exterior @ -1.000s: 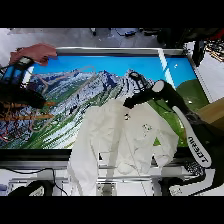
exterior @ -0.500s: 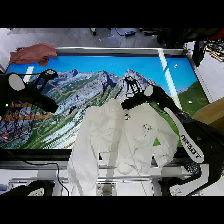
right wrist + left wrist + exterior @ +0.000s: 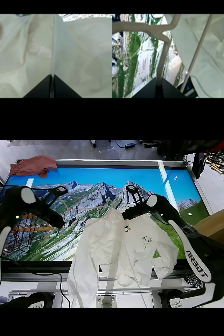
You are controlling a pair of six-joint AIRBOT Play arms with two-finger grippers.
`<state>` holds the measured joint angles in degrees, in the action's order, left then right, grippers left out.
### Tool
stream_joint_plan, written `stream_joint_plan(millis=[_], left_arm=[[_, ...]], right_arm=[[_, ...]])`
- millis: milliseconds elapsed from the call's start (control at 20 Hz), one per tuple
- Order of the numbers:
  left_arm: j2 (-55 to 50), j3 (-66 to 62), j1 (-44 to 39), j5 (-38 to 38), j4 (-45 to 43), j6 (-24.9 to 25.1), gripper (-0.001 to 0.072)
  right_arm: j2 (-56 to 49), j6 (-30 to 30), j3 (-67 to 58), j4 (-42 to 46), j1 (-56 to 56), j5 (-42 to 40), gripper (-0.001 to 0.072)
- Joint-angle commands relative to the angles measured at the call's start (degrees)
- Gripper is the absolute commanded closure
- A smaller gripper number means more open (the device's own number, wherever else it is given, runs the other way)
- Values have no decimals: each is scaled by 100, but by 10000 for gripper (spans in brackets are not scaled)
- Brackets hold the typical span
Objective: Fold the clothes and pants, and hang the long-sleeved shirts on hangers.
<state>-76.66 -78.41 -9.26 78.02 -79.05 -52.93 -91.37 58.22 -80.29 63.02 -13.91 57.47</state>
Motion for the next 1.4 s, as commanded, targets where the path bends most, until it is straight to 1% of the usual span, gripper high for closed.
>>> stream_joint_plan(millis=[0,150,300,450,650,800,900,1000,1100,1250,1350], left_arm=[[-240,-2,-317,94,-7,92,662],[-372,-4,-485,85,-26,90,662],[-369,-7,-566,-87,-42,87,662],[-365,-15,-579,-289,-66,90,662],[-243,-68,-579,-444,-136,116,661],[-181,-76,-686,-293,-107,326,661],[-208,-76,-898,-39,-109,638,661],[-216,-76,-1141,7,-111,857,661],[-232,-76,-1318,-203,-133,852,661],[-339,-76,-1373,-726,-155,577,662],[-428,-76,-1373,-1045,-153,518,661]], right_arm=[[544,-44,0,-20,-7,439,655],[1032,-42,0,-44,-7,586,655],[1357,-44,0,-76,-9,907,655],[1401,-83,0,-131,-31,1137,655],[1401,-127,0,-133,-146,1110,655],[1399,-186,0,-136,-304,1036,655],[1399,-197,0,-133,-413,968,655],[1401,-223,0,-136,-538,1001,655],[1401,-236,0,-136,-704,1145,655],[1403,-236,0,-136,-1075,1440,655],[1419,-236,0,-133,-1357,1521,655]])
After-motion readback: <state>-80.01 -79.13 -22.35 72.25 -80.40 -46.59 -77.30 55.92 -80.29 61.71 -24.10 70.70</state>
